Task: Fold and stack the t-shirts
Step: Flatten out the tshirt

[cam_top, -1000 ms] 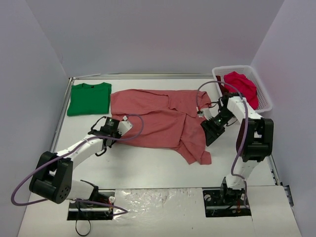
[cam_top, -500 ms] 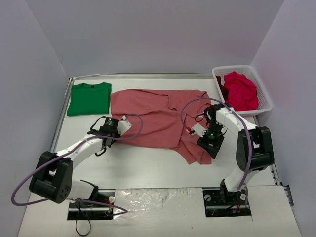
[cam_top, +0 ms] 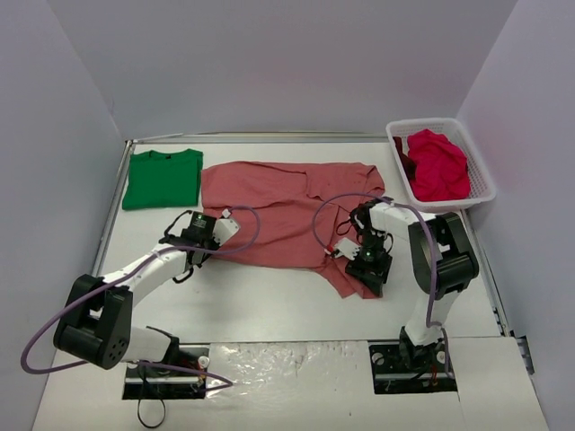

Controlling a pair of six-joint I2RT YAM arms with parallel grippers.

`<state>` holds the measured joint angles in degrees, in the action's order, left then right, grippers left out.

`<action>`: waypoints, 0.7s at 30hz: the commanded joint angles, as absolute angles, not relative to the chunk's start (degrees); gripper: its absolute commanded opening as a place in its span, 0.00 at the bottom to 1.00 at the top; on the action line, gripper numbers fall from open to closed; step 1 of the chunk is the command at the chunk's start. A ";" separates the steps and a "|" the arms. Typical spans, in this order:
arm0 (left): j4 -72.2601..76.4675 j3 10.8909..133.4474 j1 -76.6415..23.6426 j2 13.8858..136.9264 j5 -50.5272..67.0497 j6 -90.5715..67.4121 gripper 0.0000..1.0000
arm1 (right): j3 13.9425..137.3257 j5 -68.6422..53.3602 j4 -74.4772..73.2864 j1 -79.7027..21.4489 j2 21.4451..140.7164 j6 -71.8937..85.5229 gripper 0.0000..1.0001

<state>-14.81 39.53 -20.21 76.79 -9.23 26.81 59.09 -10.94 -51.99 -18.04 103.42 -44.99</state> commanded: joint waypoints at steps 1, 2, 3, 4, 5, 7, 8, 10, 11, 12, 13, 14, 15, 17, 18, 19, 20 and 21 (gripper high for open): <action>-16.08 40.17 -19.78 74.71 -9.49 26.63 0.02 | 57.84 -11.43 -51.51 -20.12 105.11 -42.37 0.49; -16.08 40.25 -19.69 74.71 -9.32 26.63 0.02 | 57.75 -11.51 -50.55 -20.39 105.38 -42.10 0.47; -16.17 40.25 -19.77 74.71 -9.40 26.63 0.02 | 57.57 -11.60 -50.28 -20.56 105.55 -41.75 0.45; -16.17 40.25 -19.78 74.71 -9.32 26.54 0.02 | 57.31 -11.69 -50.01 -20.65 105.82 -41.66 0.42; -16.17 40.25 -19.78 74.62 -9.14 26.54 0.02 | 57.13 -11.78 -49.49 -20.65 105.82 -41.49 0.34; -16.08 40.25 -19.78 74.62 -8.88 26.54 0.02 | 56.87 -12.04 -49.13 -20.65 105.56 -41.40 0.25; -16.08 40.25 -19.78 74.53 -8.88 26.54 0.02 | 56.69 -12.30 -48.87 -20.74 105.38 -41.31 0.19; -16.17 40.34 -19.78 74.53 -8.88 26.37 0.02 | 56.60 -12.48 -48.69 -20.65 104.68 -41.22 0.00; -16.17 40.34 -19.78 74.36 -8.88 26.45 0.02 | 56.69 -12.48 -48.69 -20.57 104.24 -41.13 0.00; -16.17 40.25 -19.78 74.27 -8.79 26.46 0.02 | 56.69 -12.65 -48.69 -20.57 103.80 -41.22 0.00; -16.35 40.17 -19.69 74.18 -8.70 26.46 0.02 | 56.86 -12.74 -48.87 -20.57 102.84 -41.05 0.00; -16.26 40.17 -19.69 73.83 -8.70 26.46 0.02 | 57.21 -12.83 -49.04 -20.39 102.14 -40.87 0.00; -16.35 40.08 -19.69 73.65 -8.70 26.46 0.02 | 57.48 -13.01 -49.30 -20.30 100.65 -40.87 0.00; -16.35 40.08 -19.42 73.13 -8.53 26.37 0.02 | 58.61 -14.32 -50.79 -19.78 99.06 -41.48 0.00; -16.43 39.99 -19.34 72.86 -8.44 26.37 0.02 | 59.06 -14.67 -51.32 -19.51 97.40 -41.57 0.00; -16.52 40.08 -19.34 72.60 -8.26 26.37 0.02 | 59.58 -15.11 -52.37 -19.34 96.43 -41.75 0.00; -16.61 40.08 -19.25 72.25 -8.17 26.37 0.03 | 60.11 -15.73 -52.99 -18.64 95.46 -42.10 0.00; -16.61 40.08 -19.16 71.99 -8.09 26.37 0.02 | 61.42 -16.86 -53.52 -18.20 94.41 -42.27 0.00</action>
<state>-15.14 39.53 -19.84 74.41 -8.51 26.81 57.89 -13.58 -49.08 -19.53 99.29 -41.45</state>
